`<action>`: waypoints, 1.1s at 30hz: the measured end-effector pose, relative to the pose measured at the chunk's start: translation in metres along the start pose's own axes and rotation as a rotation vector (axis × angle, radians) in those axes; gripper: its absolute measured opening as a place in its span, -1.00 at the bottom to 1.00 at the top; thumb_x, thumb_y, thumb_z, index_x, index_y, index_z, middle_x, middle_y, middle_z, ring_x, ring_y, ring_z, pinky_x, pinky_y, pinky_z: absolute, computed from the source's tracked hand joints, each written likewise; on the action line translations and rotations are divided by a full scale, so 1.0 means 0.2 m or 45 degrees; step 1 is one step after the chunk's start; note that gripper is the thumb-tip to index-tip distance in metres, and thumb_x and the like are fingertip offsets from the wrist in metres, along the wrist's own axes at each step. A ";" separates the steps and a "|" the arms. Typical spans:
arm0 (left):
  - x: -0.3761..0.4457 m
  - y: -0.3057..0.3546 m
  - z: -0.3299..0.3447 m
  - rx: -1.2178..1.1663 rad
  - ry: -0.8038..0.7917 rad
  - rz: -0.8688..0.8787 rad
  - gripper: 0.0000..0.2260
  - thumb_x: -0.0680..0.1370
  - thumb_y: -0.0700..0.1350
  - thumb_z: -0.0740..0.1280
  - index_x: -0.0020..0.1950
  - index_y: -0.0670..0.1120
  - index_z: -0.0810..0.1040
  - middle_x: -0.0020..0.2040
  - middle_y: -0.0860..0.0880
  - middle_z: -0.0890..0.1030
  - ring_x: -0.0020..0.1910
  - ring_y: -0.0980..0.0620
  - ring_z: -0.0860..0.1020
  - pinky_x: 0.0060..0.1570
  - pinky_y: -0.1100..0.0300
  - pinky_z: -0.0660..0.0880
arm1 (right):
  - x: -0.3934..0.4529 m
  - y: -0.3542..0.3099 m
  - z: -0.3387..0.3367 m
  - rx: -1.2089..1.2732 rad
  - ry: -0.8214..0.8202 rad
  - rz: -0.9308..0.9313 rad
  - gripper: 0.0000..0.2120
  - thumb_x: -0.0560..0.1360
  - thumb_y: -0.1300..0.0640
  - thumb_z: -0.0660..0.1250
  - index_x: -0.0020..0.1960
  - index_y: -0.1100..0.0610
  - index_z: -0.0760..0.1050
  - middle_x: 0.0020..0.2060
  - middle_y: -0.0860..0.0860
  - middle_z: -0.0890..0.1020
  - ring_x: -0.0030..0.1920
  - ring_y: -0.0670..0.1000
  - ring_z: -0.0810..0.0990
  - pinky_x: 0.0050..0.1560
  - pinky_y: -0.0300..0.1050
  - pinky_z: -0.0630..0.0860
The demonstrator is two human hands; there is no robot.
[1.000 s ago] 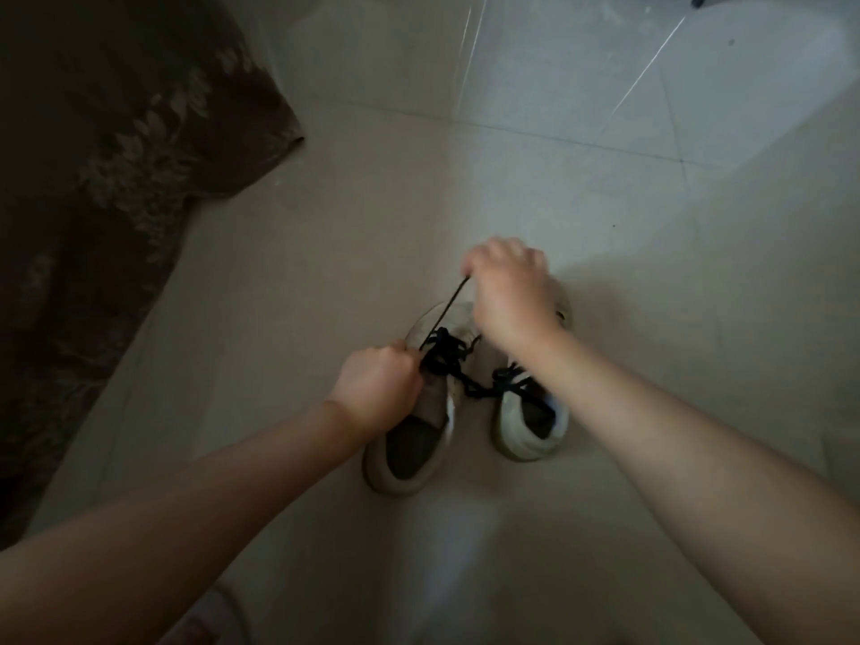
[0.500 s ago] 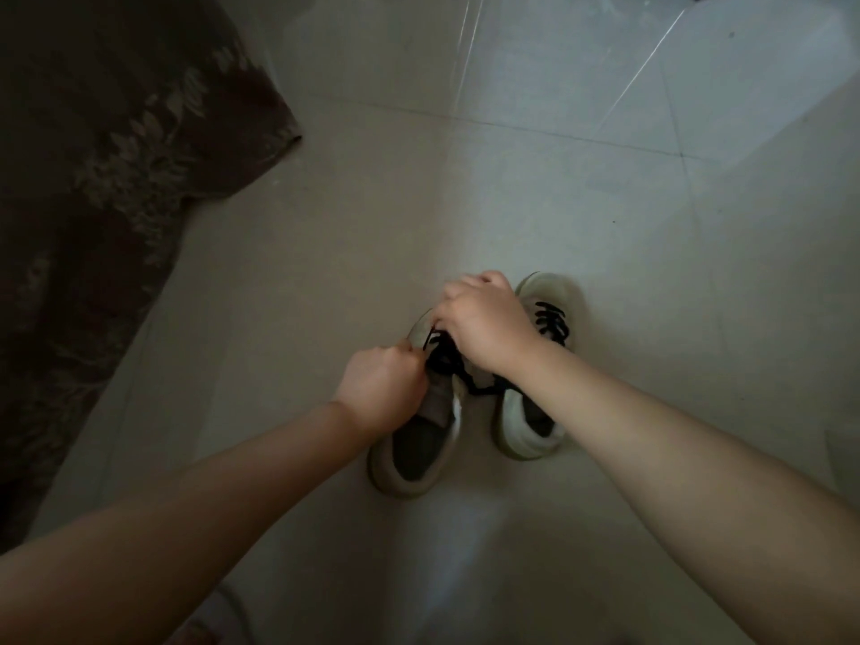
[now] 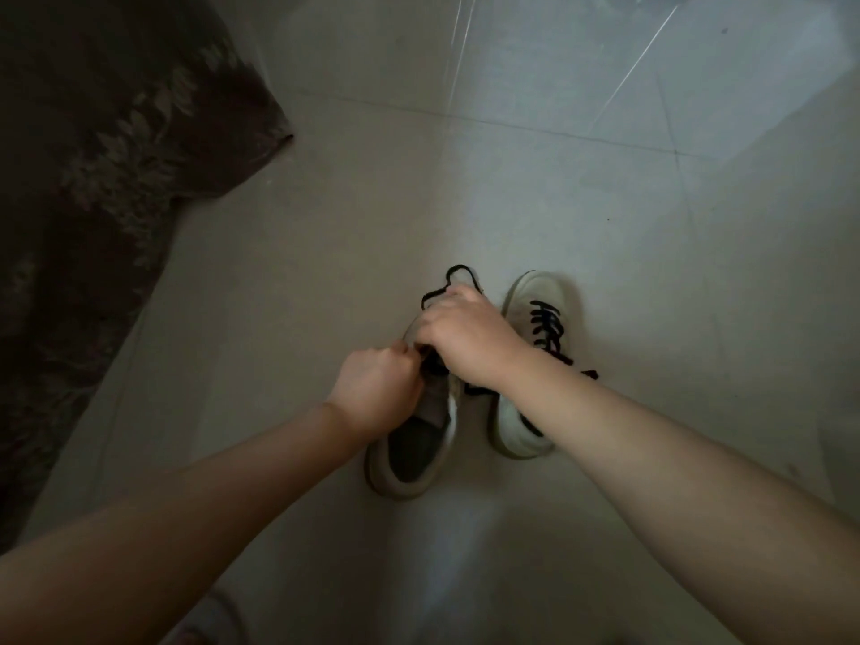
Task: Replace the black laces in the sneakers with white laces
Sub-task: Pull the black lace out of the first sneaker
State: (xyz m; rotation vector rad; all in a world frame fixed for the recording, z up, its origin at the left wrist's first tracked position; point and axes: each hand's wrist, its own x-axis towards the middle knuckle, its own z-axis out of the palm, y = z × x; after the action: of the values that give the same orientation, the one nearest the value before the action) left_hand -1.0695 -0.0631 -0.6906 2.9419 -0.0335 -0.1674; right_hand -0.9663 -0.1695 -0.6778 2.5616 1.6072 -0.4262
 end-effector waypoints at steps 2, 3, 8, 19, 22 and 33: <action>0.01 -0.01 0.02 -0.003 0.013 -0.035 -0.75 0.10 -0.13 0.59 -0.41 -0.10 0.54 -0.51 -0.05 0.50 -0.67 -0.09 0.46 -0.69 0.31 0.21 | 0.01 -0.03 0.03 0.014 0.095 -0.009 -0.72 0.32 0.27 0.15 -0.20 0.14 0.63 -0.29 0.09 0.57 -0.13 0.15 0.57 0.15 0.09 0.38; 0.00 -0.01 0.01 -0.023 0.008 -0.030 -0.77 0.14 -0.15 0.58 -0.40 -0.12 0.54 -0.49 -0.07 0.51 -0.64 -0.13 0.48 -0.67 0.30 0.24 | 0.00 -0.05 0.03 0.046 0.178 -0.007 -0.72 0.27 0.26 0.11 -0.31 0.16 0.61 -0.39 0.09 0.54 -0.24 0.15 0.58 0.02 0.08 0.48; -0.01 0.01 0.03 -0.083 -0.051 -0.106 -0.79 0.59 -0.08 0.16 0.05 -0.15 0.51 0.04 -0.15 0.56 -0.01 -0.23 0.57 -0.25 0.14 0.29 | 0.01 0.10 -0.06 0.370 0.663 0.436 -0.74 0.38 0.40 0.20 -0.10 0.18 0.61 -0.17 0.12 0.60 -0.10 0.17 0.57 -0.09 0.00 0.49; -0.03 0.11 0.05 -0.339 0.002 -0.156 -0.68 0.51 0.19 0.23 -0.17 -0.02 0.60 -0.12 0.03 0.46 -0.13 0.03 0.54 -0.33 0.26 0.28 | -0.26 0.06 0.01 0.791 -0.168 0.533 -0.82 0.54 0.20 0.23 0.04 0.11 0.60 -0.04 0.00 0.65 -0.01 0.00 0.60 0.05 -0.12 0.52; 0.02 0.13 0.07 -0.599 -0.119 -0.344 -0.76 0.51 0.06 0.29 -0.19 -0.07 0.62 -0.10 -0.03 0.51 -0.12 -0.03 0.56 -0.30 0.23 0.27 | -0.23 0.02 0.04 0.750 -0.093 0.566 -0.83 0.52 0.19 0.25 0.03 0.13 0.60 -0.05 0.02 0.65 -0.02 0.04 0.60 0.05 -0.05 0.53; 0.00 0.13 0.08 -0.682 -0.024 -0.329 -0.80 0.50 -0.06 0.30 -0.19 -0.16 0.61 -0.13 -0.10 0.53 -0.16 -0.09 0.53 -0.31 0.16 0.29 | -0.18 -0.05 0.09 0.846 0.056 0.764 -0.87 0.45 0.20 0.31 -0.17 0.25 0.58 -0.25 0.13 0.66 -0.20 0.12 0.61 -0.15 0.02 0.57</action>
State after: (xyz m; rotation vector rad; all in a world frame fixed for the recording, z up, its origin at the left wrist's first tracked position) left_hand -1.0721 -0.0915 -0.7006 2.3992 0.3368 -0.2035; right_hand -0.9923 -0.2001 -0.6843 3.3463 0.6763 -0.9555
